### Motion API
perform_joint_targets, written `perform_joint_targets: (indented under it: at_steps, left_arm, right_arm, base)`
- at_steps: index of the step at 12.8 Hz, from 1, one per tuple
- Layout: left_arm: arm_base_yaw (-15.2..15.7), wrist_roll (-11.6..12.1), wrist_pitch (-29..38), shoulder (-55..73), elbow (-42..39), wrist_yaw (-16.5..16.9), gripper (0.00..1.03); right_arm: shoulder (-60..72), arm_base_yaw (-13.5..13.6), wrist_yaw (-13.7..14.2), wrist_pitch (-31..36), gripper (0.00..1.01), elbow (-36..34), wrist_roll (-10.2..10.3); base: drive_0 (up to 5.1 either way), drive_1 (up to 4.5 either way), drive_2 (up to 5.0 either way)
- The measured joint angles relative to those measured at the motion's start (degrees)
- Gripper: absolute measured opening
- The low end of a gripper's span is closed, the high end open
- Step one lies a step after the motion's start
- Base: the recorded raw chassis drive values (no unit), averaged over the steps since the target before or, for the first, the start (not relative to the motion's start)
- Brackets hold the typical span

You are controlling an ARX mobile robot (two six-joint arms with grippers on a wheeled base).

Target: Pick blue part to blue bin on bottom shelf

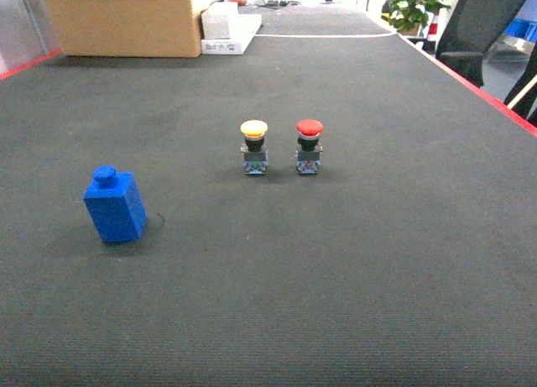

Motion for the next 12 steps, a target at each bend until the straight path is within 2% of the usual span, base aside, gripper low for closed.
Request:
perform_joint_targets:
  at_steps: [1,2,3,4,5,7,8,9,12]
  left_arm:
    - [-0.87,-0.07,-0.44,0.31,0.07,-1.40,0.98]
    - [-7.17,-0.94,2.91,5.29,0.00,-13.97,0.98]
    - [-13.35,-1.86,16.98,19.26,-0.07,-23.52,0.98]
    - [-13.60,-2.78,31.74,34.38,0.07,-24.81,0.98]
    - [-13.46,-3.52,44.06,50.38,2.12,-24.02,0.98]
    - [-12.39,-4.55,59.21,77.72,13.64,-20.22,0.98]
    - [-11.08,-4.52,60.35,87.08,17.51,-17.51,0.98]
    - [-9.60,-4.81,58.42,95.08,21.66,-15.52,0.98]
    - [-8.41,-7.67,56.74,108.08,32.65,-12.17,0.98]
  right_arm:
    - [0.00,0.00,0.00,0.00,0.98,0.00,-0.02]
    - [0.00,0.00,0.07,-0.04,0.98,0.00,0.02]
    - [0.00,0.00,-0.02,0.00,0.98,0.00,-0.02]
    - [0.00,0.00,-0.02,-0.04,0.98,0.00,-0.02]
    - [0.00,0.00,-0.02,-0.02,0.98,0.00,-0.02]
    - [0.00,0.00,-0.02,-0.02,0.98,0.00,-0.02]
    - [0.00,0.00,-0.02,-0.02,0.98,0.00,-0.02]
    - [0.00,0.00,-0.02,-0.02,0.98,0.00,-0.02]
    - [0.00,0.00,-0.02,-0.02,0.98,0.00,-0.02]
  base:
    - [0.0,0.00,0.0]
    - [0.0,0.00,0.0]
    - [0.0,0.00,0.0]
    - [0.0,0.00,0.0]
    - [0.0,0.00,0.0]
    - [0.0,0.00,0.0]
    - [0.0,0.00,0.0]
    - [0.0,0.00,0.0]
    - [0.0,0.00,0.0]
